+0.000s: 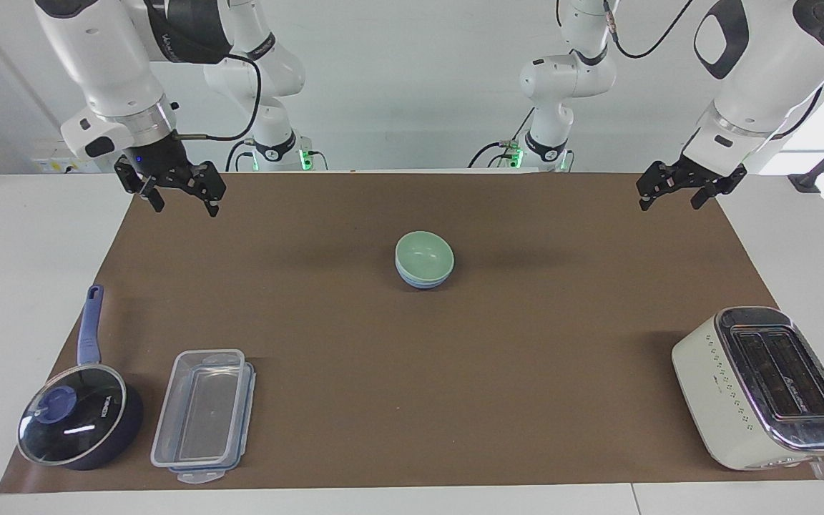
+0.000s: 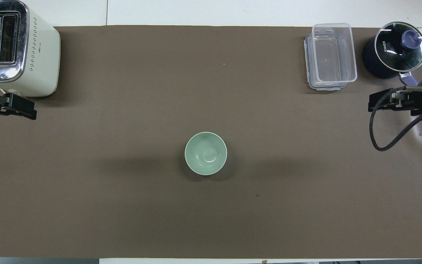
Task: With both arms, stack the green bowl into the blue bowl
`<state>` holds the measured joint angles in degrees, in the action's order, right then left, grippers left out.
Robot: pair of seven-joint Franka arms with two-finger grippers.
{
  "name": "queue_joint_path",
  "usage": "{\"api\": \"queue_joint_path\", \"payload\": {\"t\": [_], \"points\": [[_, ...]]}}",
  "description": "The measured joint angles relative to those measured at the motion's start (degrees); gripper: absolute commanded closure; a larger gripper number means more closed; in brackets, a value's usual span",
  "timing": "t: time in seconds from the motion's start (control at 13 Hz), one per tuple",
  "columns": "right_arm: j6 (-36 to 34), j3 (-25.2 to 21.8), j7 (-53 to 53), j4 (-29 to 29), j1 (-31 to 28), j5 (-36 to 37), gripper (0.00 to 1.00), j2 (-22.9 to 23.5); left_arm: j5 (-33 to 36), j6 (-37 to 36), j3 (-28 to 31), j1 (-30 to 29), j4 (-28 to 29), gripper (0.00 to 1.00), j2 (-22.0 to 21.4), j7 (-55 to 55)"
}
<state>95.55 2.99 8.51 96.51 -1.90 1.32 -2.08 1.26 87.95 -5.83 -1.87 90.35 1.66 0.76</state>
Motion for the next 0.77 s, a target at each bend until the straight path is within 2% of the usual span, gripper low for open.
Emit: {"api": "queue_joint_path", "payload": {"t": [0.77], "points": [[-1.05,-0.05,0.0,0.07,-0.02,0.05,0.0,0.34,0.0,0.0,0.03,-0.07,0.0,0.0,0.0,3.43]]}}
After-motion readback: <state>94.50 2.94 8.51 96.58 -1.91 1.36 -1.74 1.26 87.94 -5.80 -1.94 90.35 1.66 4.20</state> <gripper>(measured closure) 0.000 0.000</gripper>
